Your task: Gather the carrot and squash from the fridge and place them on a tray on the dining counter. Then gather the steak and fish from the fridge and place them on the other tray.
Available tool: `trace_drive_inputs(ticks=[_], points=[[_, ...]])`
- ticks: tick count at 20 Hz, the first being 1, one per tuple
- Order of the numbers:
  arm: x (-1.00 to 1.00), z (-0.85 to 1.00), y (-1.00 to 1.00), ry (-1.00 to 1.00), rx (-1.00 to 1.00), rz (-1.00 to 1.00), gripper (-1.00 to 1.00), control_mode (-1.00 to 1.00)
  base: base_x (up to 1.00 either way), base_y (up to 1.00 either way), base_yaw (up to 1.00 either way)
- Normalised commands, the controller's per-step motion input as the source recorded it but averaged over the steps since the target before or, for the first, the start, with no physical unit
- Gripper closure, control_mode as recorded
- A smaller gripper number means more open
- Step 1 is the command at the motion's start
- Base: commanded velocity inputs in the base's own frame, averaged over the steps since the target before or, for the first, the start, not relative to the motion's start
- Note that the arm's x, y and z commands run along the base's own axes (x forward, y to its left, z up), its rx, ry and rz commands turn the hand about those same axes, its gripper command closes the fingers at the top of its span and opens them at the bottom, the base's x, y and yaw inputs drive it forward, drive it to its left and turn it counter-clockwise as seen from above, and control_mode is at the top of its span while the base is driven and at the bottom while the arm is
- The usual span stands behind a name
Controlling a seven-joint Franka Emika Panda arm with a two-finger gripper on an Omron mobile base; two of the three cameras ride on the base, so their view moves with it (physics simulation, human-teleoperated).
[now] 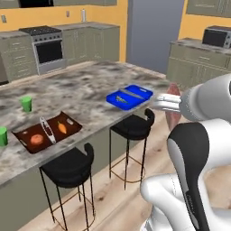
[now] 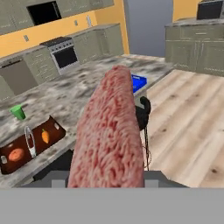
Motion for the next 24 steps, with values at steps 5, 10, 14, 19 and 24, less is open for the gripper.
trace_drive_inputs(ticks=[5,10,14,19,24], points=[[0.0,0.0,0.0,0.0,0.0,0.0,1.0,1.0,0.59,-0.45,0.37],[0.0,0.0,0.0,0.0,0.0,0.0,1.0,1.0,0.58,-0.45,0.37],[0.0,0.0,0.0,0.0,0.0,0.0,1.0,1.0,0.57,-0.46,0.36],[0.0,0.0,0.0,0.0,0.0,0.0,1.0,1.0,0.55,-0.52,0.35],[0.0,0.0,0.0,0.0,0.0,0.0,1.0,1.0,0.53,-0.54,0.35]])
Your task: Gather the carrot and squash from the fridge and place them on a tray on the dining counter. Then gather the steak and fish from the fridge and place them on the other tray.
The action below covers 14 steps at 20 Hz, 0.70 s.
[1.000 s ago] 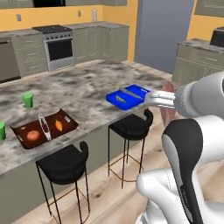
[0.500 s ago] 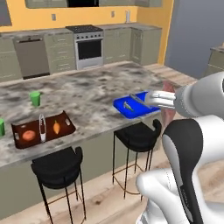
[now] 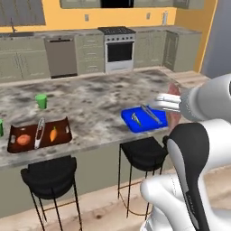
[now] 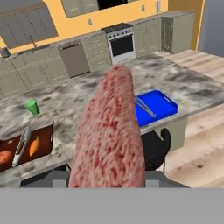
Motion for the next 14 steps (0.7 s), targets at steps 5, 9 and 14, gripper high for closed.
trace_drive_inputs(ticks=[5,9,14], points=[[0.0,0.0,0.0,0.0,0.0,0.0,1.0,1.0,0.53,-0.53,0.35],[0.0,0.0,0.0,0.0,0.0,0.0,1.0,1.0,0.52,-0.56,0.34],[0.0,0.0,0.0,0.0,0.0,0.0,1.0,1.0,0.48,-0.61,0.32]])
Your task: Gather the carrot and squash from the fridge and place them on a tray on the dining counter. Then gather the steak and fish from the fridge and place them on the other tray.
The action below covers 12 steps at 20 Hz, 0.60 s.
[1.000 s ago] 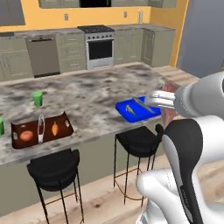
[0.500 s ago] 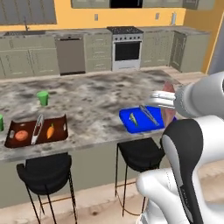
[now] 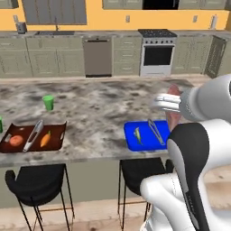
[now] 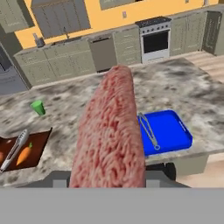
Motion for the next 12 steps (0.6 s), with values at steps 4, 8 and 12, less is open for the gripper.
trace_drive_inputs(ticks=[4,8,12], points=[[0.0,0.0,0.0,0.0,0.0,0.0,1.0,1.0,0.39,-0.7,0.29],[0.0,0.0,0.0,0.0,0.0,0.0,1.0,1.0,0.56,-0.47,0.19],[0.0,0.0,0.0,0.0,0.0,0.0,1.0,1.0,0.42,-0.51,0.18]])
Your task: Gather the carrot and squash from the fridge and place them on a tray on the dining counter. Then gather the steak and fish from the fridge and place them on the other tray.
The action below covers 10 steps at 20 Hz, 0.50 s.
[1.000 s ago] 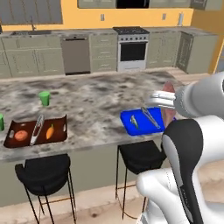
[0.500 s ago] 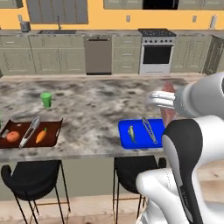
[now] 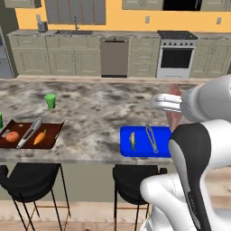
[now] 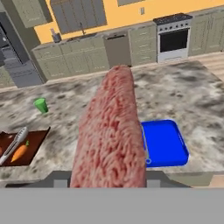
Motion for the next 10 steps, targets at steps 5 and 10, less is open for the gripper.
trace_drive_inputs(ticks=[5,10], points=[[0.67,-0.04,-0.69,0.09,0.13,0.2,1.0,-1.0,0.0,0.0,0.0],[0.72,-0.3,-0.62,0.22,0.08,0.2,1.0,-1.0,0.0,0.0,0.0]])
